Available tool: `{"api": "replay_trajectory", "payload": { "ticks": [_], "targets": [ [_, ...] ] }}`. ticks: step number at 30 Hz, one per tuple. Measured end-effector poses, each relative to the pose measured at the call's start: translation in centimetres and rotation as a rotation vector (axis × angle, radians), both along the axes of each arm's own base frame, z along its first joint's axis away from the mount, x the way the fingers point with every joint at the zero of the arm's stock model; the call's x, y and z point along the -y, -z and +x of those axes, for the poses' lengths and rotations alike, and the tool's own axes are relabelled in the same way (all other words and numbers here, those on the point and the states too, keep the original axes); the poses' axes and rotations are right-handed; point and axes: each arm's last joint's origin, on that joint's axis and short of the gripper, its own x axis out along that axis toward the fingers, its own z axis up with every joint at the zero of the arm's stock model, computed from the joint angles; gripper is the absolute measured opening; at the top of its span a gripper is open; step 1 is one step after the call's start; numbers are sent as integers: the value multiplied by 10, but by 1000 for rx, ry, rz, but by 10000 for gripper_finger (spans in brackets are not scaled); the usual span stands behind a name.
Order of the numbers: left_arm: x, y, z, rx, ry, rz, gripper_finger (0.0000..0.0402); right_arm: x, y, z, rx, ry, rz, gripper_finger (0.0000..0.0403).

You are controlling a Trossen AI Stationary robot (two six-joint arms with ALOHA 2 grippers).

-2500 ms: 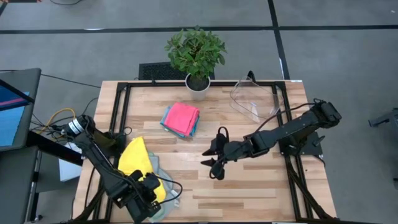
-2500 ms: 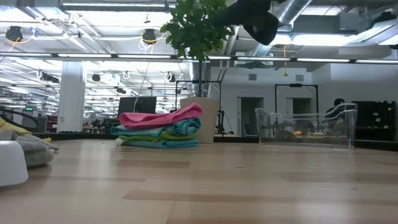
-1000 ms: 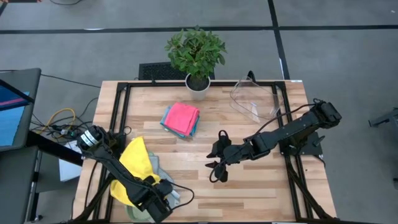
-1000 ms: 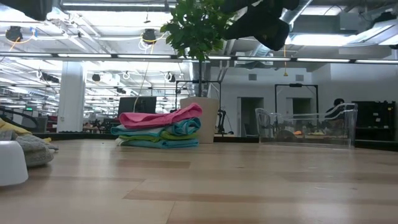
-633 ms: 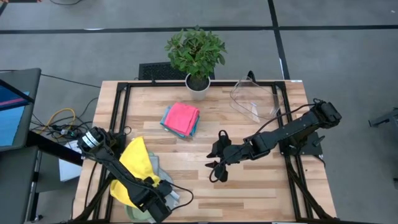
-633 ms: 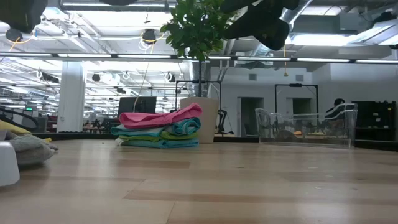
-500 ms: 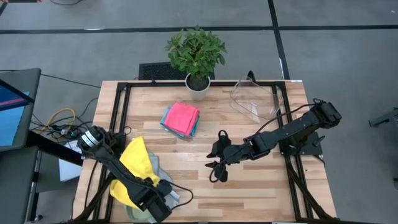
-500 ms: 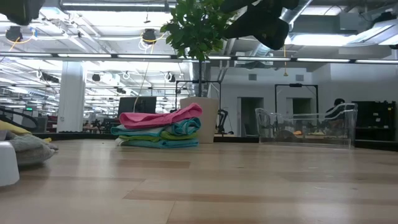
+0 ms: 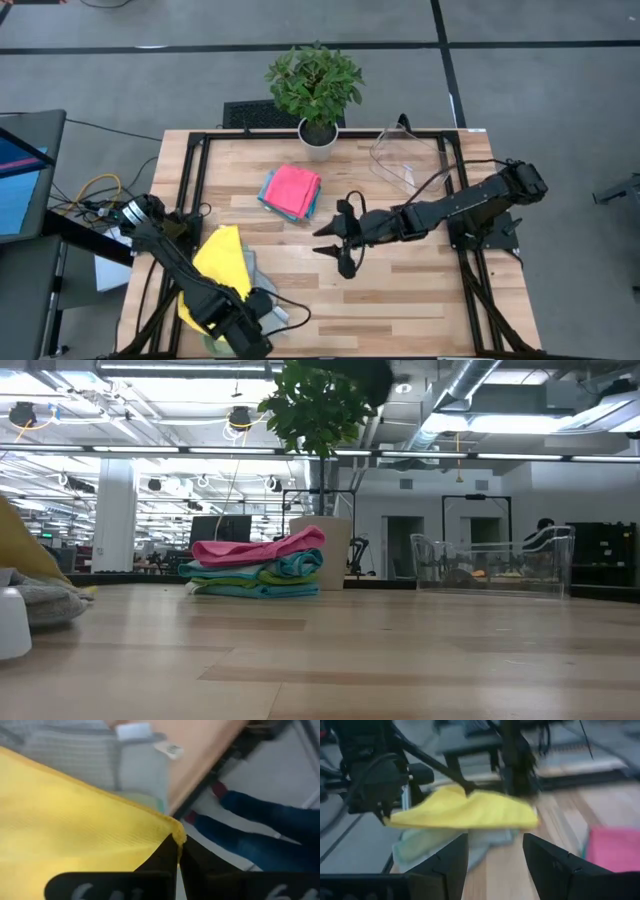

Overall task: Fold microfiber towels
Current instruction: Fold the yellow microfiber towel

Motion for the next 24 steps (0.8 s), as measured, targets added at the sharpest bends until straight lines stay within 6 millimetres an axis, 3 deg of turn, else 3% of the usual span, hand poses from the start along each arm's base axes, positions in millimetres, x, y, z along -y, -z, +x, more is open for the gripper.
{"api": "replay_trajectory", "payload": {
  "ticks": [8,20,24],
  "targets": [
    [18,-38,-8,100,37,-85,2,-11,43,45,-10,-140,-145,214],
    [36,-41,-28,45,-22,-146,2,-26,77,113,14,-296,-355,214],
    [41,-41,-35,9,-51,-172,2,-28,98,132,-5,-312,-459,214]
  ]
}}
